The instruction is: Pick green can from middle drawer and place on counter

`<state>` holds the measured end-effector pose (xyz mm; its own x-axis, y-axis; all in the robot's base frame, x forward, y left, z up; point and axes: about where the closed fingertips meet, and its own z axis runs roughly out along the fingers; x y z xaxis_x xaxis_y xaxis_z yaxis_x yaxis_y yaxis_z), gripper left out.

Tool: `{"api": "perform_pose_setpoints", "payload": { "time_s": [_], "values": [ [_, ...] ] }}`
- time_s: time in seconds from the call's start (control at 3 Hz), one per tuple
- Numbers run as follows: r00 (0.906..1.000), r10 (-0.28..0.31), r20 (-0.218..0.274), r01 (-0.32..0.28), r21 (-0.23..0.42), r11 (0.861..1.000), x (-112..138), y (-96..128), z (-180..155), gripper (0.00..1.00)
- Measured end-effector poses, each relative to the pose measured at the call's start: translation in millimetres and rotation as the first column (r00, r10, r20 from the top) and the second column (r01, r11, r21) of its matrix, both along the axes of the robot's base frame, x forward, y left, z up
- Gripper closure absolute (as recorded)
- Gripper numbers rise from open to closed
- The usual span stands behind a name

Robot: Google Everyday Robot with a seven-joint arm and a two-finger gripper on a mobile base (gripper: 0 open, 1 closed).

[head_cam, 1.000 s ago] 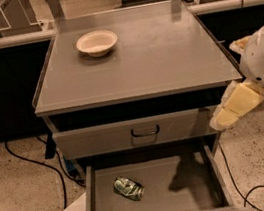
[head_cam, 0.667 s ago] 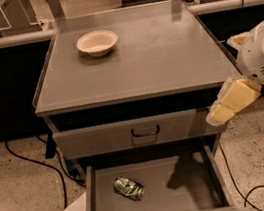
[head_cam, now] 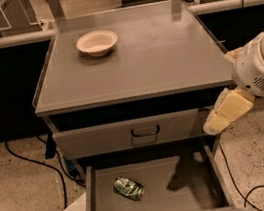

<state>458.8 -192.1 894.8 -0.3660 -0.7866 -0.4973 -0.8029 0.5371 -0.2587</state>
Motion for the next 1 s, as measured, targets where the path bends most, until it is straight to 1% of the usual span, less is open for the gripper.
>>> {"api": "perform_pose_setpoints", "payload": {
  "time_s": [0.33,0.67,1.0],
  "values": [
    [0.999,-0.014,-0.043,0.016,0.047,0.999,-3,4,-41,0.0],
    [0.9983,-0.041,-0.043,0.043,0.065,0.997,-7,7,-78,0.0],
    [0.9977,-0.05,-0.047,0.053,0.078,0.996,-10,10,-111,0.0]
  ]
}}
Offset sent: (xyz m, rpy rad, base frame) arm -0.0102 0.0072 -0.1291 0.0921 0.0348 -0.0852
